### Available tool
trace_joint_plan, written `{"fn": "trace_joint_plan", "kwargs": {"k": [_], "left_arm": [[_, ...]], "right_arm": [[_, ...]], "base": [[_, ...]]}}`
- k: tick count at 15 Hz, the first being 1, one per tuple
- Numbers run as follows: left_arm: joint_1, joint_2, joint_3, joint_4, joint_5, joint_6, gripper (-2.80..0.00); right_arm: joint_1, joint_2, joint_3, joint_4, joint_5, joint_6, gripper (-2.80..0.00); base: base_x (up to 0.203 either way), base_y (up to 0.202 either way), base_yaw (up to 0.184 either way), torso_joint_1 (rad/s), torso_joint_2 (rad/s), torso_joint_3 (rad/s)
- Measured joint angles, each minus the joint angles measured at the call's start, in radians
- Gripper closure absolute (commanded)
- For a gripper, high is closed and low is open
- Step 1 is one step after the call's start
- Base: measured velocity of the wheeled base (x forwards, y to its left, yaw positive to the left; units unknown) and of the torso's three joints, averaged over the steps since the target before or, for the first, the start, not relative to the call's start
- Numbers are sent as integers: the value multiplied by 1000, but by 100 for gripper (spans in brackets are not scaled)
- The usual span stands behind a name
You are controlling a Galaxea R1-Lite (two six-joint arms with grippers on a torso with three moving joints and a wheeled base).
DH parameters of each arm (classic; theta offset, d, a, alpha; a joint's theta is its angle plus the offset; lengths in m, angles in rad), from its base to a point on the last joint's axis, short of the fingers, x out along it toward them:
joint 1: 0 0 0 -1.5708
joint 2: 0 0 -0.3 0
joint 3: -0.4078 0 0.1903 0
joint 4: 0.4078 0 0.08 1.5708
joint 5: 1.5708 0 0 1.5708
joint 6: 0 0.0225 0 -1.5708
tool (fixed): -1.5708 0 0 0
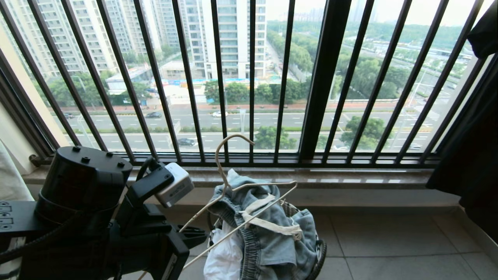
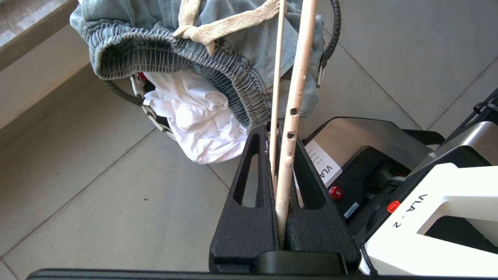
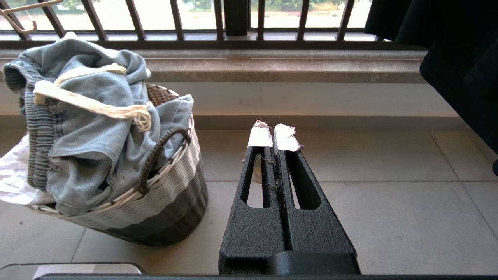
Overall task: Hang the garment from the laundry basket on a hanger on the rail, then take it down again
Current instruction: Pick up clothes from the basket
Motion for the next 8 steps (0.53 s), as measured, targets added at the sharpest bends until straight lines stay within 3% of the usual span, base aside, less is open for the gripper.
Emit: {"fn": "trace_joint_plan", "kwargs": {"k": [8], "left_arm": [[0,-2,-2,0,1,-1,0]], "right_arm": [[0,0,0,0,0,0,0]], "base": [[0,0,0,3,3,-201]]}}
